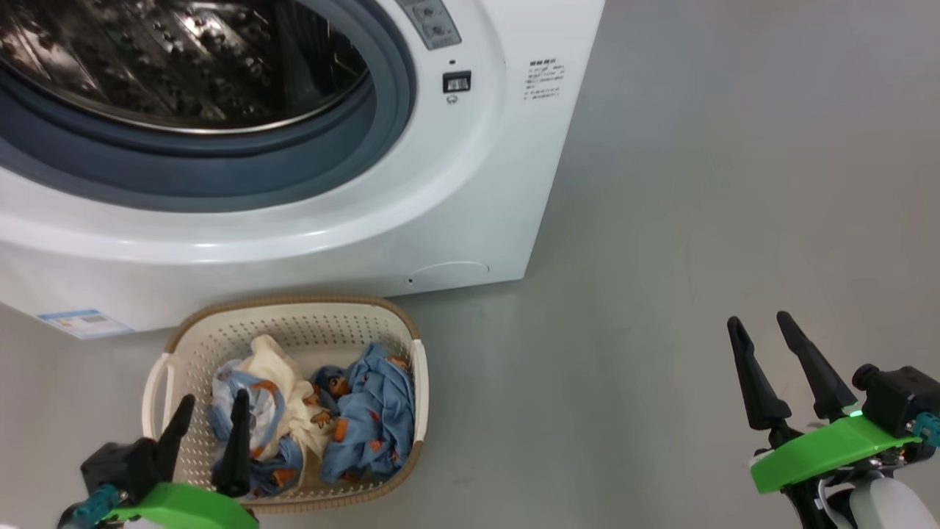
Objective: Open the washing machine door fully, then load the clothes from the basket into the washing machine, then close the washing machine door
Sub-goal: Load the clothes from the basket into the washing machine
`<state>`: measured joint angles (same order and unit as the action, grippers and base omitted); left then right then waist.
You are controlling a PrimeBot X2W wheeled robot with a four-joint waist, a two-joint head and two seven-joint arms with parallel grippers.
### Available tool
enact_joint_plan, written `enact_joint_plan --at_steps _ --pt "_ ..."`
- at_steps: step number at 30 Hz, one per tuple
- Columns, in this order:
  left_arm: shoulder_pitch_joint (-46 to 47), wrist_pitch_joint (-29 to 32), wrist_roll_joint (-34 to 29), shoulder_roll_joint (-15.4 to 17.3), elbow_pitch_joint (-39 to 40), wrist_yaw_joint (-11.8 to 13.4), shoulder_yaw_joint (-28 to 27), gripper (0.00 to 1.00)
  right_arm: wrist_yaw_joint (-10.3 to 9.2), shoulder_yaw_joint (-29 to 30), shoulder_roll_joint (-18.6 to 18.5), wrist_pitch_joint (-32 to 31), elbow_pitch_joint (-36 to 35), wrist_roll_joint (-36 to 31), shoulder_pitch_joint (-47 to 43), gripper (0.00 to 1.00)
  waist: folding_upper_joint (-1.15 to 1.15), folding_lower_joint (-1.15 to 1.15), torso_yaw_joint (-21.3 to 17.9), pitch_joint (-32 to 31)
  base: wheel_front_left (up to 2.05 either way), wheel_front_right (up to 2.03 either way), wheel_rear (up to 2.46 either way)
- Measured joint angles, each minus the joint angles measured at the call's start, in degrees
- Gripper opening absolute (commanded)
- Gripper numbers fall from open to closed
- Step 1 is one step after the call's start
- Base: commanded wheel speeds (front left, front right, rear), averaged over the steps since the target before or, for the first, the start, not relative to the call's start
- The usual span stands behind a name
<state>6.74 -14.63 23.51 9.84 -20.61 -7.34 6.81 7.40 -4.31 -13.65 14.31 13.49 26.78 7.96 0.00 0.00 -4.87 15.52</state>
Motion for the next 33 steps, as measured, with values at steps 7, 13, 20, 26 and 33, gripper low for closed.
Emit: enact_joint_plan --at_steps 7,13,20,26,33 --pt "5.70 0.00 2.81 0.32 -7.03 0.00 4.10 1.00 0.00 -0.01 0.66 0.00 -0.65 -0.42 2.96 1.00 0.00 0.00 -0.11 4.51 0.00 0.00 0.00" --pt "11.16 0.00 5.16 1.02 -13.23 0.00 6.86 1.00 0.00 0.05 0.96 0.00 -1.15 -1.42 5.32 1.00 0.00 0.00 -0.22 8.33 0.00 0.00 0.00" --pt "18.62 0.00 8.48 1.86 -21.30 0.00 10.42 1.00 0.00 0.04 1.40 0.01 -1.82 -1.45 8.55 1.00 0.00 0.00 -0.53 13.21 0.00 0.00 0.00" --pt "24.81 0.00 11.22 2.54 -28.05 0.00 13.69 1.00 0.00 -0.31 1.98 0.01 -2.65 -1.54 10.75 1.00 0.00 0.00 -1.10 17.46 0.00 0.00 0.00" --pt "30.83 0.00 14.99 3.74 -35.91 0.00 17.91 1.00 0.00 -1.34 2.71 0.01 -3.72 -1.62 13.01 1.00 0.00 0.00 -2.19 21.88 0.00 0.00 0.00"
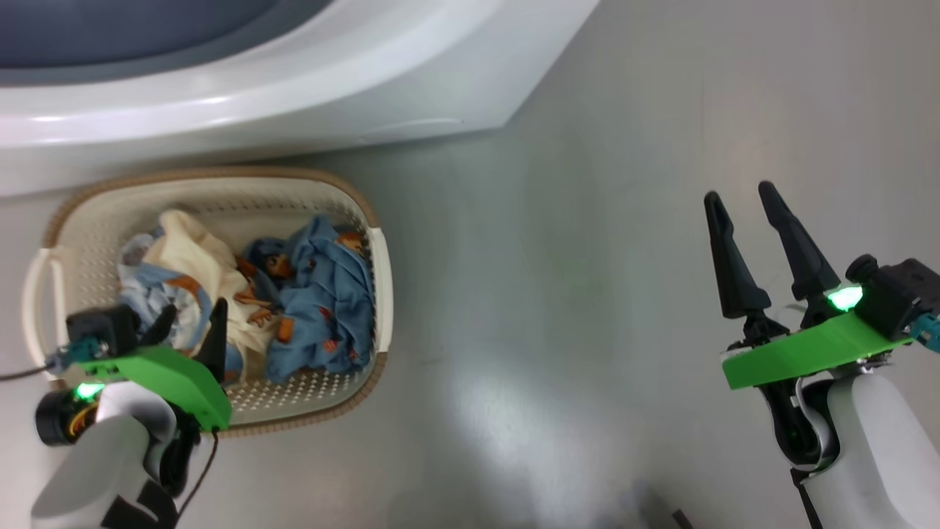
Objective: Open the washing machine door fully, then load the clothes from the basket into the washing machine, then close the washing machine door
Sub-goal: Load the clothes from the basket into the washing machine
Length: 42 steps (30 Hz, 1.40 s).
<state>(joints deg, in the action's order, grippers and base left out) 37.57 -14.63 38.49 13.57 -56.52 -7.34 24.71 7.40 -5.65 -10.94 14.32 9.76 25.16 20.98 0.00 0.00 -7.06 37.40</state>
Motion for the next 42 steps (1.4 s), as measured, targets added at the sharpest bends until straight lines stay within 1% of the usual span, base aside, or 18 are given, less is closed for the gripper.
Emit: enact_joint_plan --at_steps 5,14,25,33,34,35,36,37,42 --pt "3.80 0.03 2.91 0.31 -4.24 0.00 3.36 1.00 0.00 -0.76 0.07 0.01 -0.73 -0.01 1.12 1.00 0.00 0.00 -0.82 2.72 0.00 0.00 0.00" --pt "9.53 1.03 6.33 1.30 -8.84 0.00 8.21 1.00 0.00 -1.30 0.08 0.25 -2.23 -0.40 3.14 1.00 0.00 0.00 -1.69 6.81 0.00 0.00 0.00" --pt "15.46 3.99 8.58 3.02 -14.10 0.00 10.61 1.00 0.00 -2.52 0.13 0.27 -4.19 -0.51 5.03 1.00 0.00 0.00 -3.01 10.93 0.00 0.00 0.00" --pt "16.85 5.49 10.37 3.61 -15.58 -0.01 10.90 1.00 0.00 -3.01 0.16 0.41 -4.66 -0.77 5.06 1.00 0.00 0.00 -4.30 12.51 0.00 0.00 0.00" --pt "16.85 5.75 10.62 3.60 -15.59 -0.01 10.93 0.97 0.00 -3.03 0.16 0.41 -4.67 -0.88 5.10 1.00 0.00 0.00 -4.39 12.57 0.00 0.00 0.00" --pt "16.86 5.91 10.82 3.59 -15.58 -0.01 11.04 0.49 0.00 -3.04 0.15 0.41 -4.68 -0.90 5.15 1.00 0.00 0.00 -4.42 12.57 0.00 0.00 0.00" --pt "16.86 6.06 11.10 3.57 -15.55 -0.01 11.16 0.20 0.00 -3.04 0.13 0.41 -4.68 -0.90 5.17 1.00 0.00 0.00 -4.39 12.52 0.00 0.00 0.00" --pt "16.88 6.06 11.66 3.55 -15.47 -0.01 11.20 0.00 0.00 -3.02 0.10 0.41 -4.68 -0.90 5.17 1.00 0.00 0.00 -4.31 12.45 0.00 0.00 0.00" --pt "16.76 5.53 13.84 2.83 -14.72 -0.05 11.38 0.00 0.00 -2.92 -0.04 0.41 -4.54 -0.91 5.17 1.00 0.00 0.00 -3.58 11.37 0.00 0.00 0.00"
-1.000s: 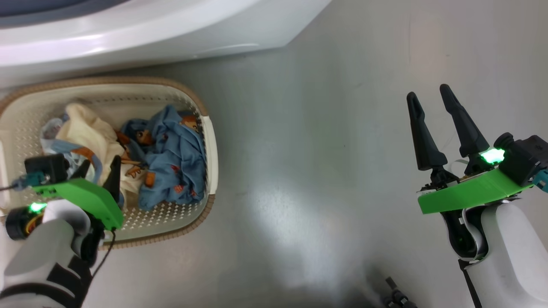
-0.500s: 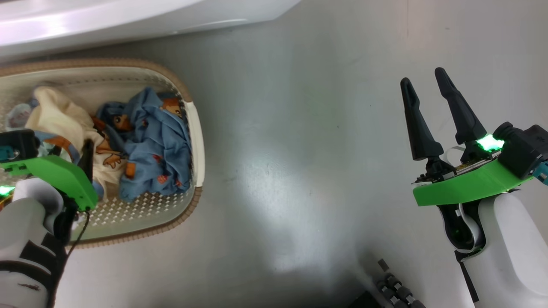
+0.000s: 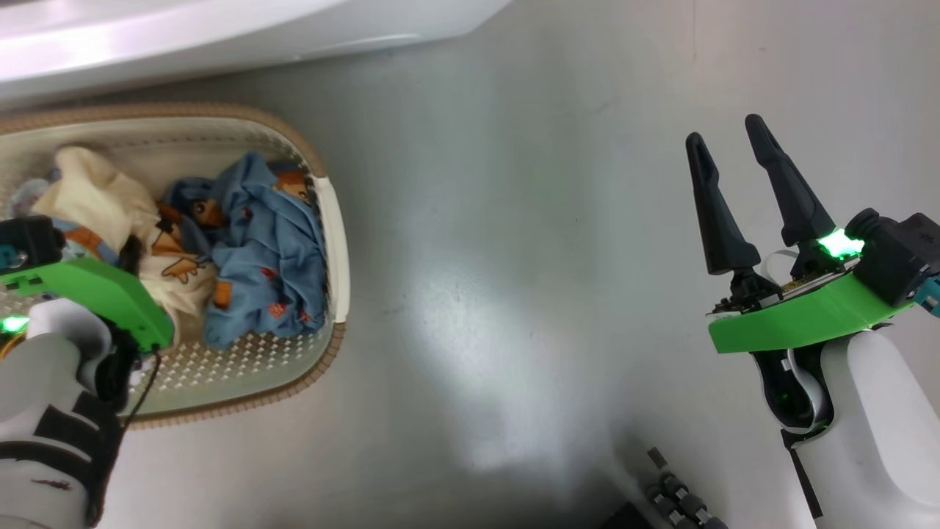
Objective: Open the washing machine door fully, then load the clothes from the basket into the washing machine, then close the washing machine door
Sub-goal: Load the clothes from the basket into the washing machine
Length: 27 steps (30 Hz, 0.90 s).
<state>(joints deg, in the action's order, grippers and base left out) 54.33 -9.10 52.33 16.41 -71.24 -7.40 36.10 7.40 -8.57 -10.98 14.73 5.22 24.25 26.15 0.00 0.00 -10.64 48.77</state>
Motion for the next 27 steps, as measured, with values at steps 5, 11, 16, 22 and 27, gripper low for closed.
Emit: enact_joint_plan --at_steps 5,11,16,22,27 --pt "-0.47 -2.53 2.13 -0.93 1.20 0.00 -0.24 0.00 0.00 0.08 -0.09 0.00 0.35 0.01 0.00 1.00 0.00 0.00 0.81 -1.71 0.00 0.00 0.00" --pt "-4.75 -5.12 3.76 -1.96 4.17 0.00 -0.45 0.00 0.00 0.29 -0.36 0.00 1.46 0.01 -0.38 1.00 0.00 0.00 2.13 -5.76 0.00 0.00 0.00" --pt "-10.14 -5.13 0.58 -1.57 11.67 0.00 -5.71 0.00 0.00 0.62 -1.01 0.00 2.37 0.03 -3.43 1.00 0.00 0.00 3.56 -11.16 0.00 0.00 0.00" --pt "-17.45 -5.19 -7.25 -2.18 19.33 0.00 -14.28 0.00 0.00 0.68 -1.62 0.00 3.55 0.55 -6.73 1.00 0.00 0.00 4.94 -17.07 0.00 0.00 0.00" --pt "-23.25 -5.22 -13.96 -3.46 26.25 0.00 -19.53 0.00 0.00 0.69 -2.03 0.00 4.38 0.59 -9.42 1.00 0.00 0.00 5.91 -21.98 0.00 0.00 0.00"
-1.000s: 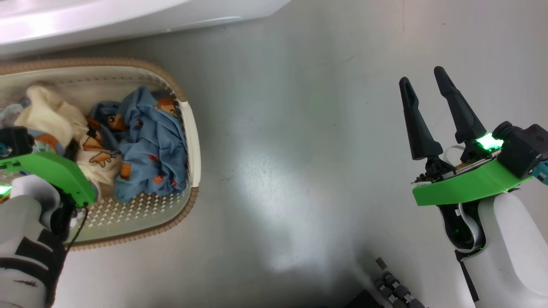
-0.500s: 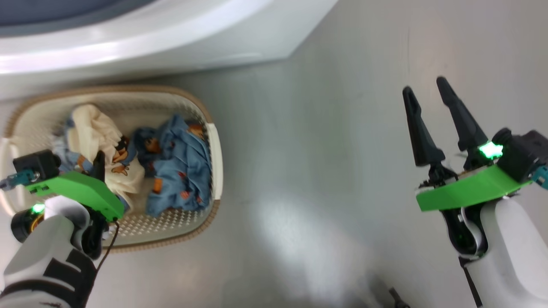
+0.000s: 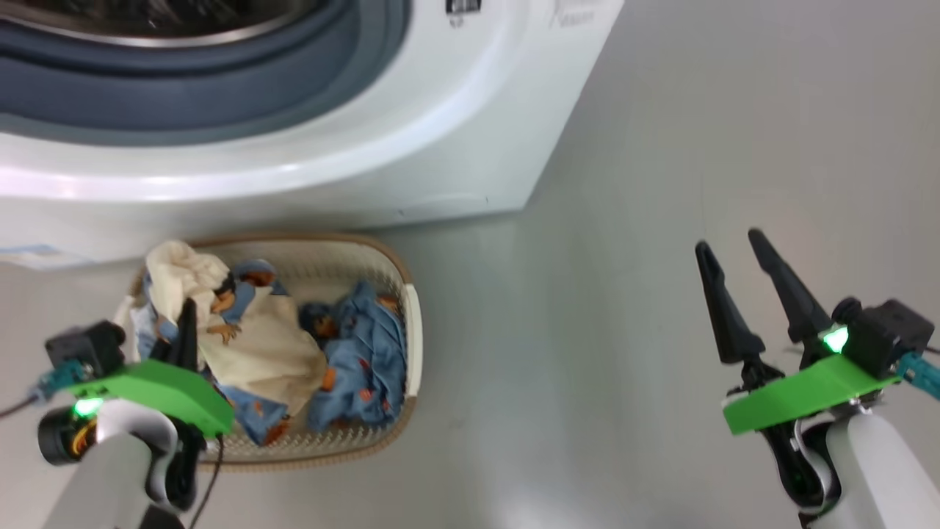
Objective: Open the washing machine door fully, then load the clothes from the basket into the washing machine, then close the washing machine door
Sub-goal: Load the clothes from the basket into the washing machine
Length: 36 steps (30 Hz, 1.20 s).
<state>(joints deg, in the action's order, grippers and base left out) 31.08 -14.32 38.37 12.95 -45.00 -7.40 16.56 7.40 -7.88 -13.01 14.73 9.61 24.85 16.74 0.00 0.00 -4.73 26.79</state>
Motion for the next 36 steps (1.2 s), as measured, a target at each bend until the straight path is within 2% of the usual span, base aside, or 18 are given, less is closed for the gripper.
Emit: enact_joint_plan --at_steps 7,21,29,36 --pt "-7.56 -0.07 -6.48 -1.19 9.27 0.00 -4.30 0.00 0.00 -0.02 -0.81 0.00 1.00 0.48 -3.55 1.00 0.00 0.00 1.09 -6.44 0.00 0.00 0.00" --pt "-24.03 -0.07 -14.79 -3.59 26.86 0.00 -11.89 0.00 0.00 1.54 -1.14 -0.01 1.32 0.58 -10.59 1.00 0.00 0.00 2.33 -16.24 0.00 0.00 0.00" --pt "-32.27 -0.07 -17.95 -6.69 34.98 0.00 -16.24 0.00 0.00 3.20 -1.13 -0.01 1.08 0.58 -14.17 1.00 0.00 0.00 2.28 -19.26 0.00 0.00 0.00" --pt "-33.65 -0.07 -19.02 -7.77 37.95 0.00 -17.53 0.00 0.00 3.90 -0.93 -0.01 0.69 0.58 -14.60 1.00 0.00 0.00 1.91 -18.68 0.00 0.00 0.00"
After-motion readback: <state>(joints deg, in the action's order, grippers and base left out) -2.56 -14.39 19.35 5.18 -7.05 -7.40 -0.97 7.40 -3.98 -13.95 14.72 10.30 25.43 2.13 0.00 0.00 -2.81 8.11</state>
